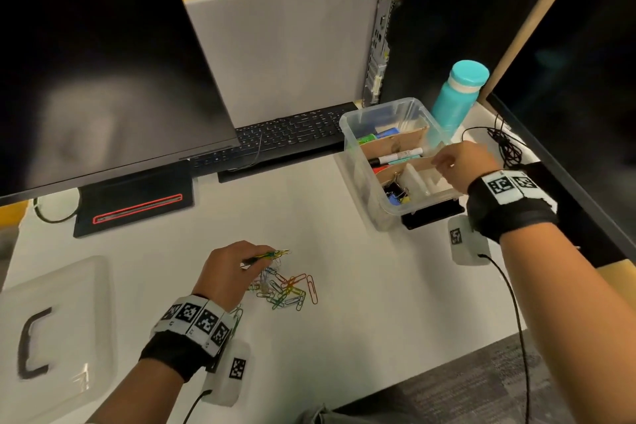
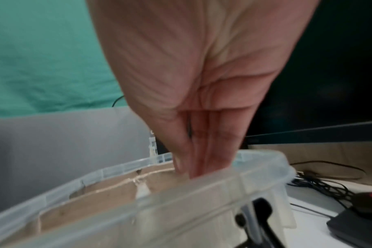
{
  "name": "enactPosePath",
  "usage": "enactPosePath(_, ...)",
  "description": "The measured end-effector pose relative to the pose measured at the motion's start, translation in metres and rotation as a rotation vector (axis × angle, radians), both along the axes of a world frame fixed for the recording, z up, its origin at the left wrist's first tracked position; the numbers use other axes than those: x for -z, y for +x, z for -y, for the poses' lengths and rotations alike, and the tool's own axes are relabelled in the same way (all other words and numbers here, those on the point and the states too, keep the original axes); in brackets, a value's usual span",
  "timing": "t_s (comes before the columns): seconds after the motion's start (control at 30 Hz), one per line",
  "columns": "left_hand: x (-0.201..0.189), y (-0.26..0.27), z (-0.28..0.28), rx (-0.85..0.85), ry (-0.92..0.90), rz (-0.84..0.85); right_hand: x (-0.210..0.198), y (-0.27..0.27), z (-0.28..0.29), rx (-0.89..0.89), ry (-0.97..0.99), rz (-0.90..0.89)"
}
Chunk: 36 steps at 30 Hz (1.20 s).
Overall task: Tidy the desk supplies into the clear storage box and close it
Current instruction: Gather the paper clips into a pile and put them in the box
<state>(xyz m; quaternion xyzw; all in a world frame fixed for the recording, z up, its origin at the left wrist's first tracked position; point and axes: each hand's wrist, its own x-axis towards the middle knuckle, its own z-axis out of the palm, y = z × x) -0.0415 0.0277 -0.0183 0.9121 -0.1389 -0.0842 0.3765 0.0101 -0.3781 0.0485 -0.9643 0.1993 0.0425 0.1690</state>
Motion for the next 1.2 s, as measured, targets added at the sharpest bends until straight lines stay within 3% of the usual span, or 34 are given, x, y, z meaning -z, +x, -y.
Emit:
enactPosePath(0.13, -0.021, 0.003, 0.016, 0.008, -0.052, 0.004, 0.005, -0.024, 0.008, 0.157, 0.039, 0.405)
enactPosePath(0.23, -0.051, 0.011, 0.044, 0.099, -0.034, 0.055, 0.031, -0.035, 0.011, 0.146, -0.025, 0.386)
enactPosePath(0.4, -0.109, 0.037, 0.125, 0.292, -0.046, 0.132, 0.062, -0.049, 0.012, 0.211, 0.438, 0.429)
enactPosePath(0.57, -0.144, 0.066, 0.226, 0.406, -0.127, 0.212, 0.075, -0.049, 0.017, 0.197, 0.632, 0.504)
enactPosePath(0.67, -0.142, 0.081, 0.279, 0.405, -0.124, 0.176, 0.075, -0.049, 0.017, 0.196, 0.667, 0.476)
enactPosePath(0.8, -0.111, 0.098, 0.316, 0.375, -0.003, 0.108, 0.072, -0.050, 0.017, 0.188, 0.666, 0.464)
enactPosePath(1.0, -0.080, 0.104, 0.326, 0.574, 0.410, -0.020, 0.078, -0.048, 0.021, 0.184, 0.671, 0.485)
enactPosePath(1.2, -0.101, 0.100, 0.295, 0.418, 0.214, 0.105, 0.080, -0.047, 0.023, 0.166, 0.616, 0.460)
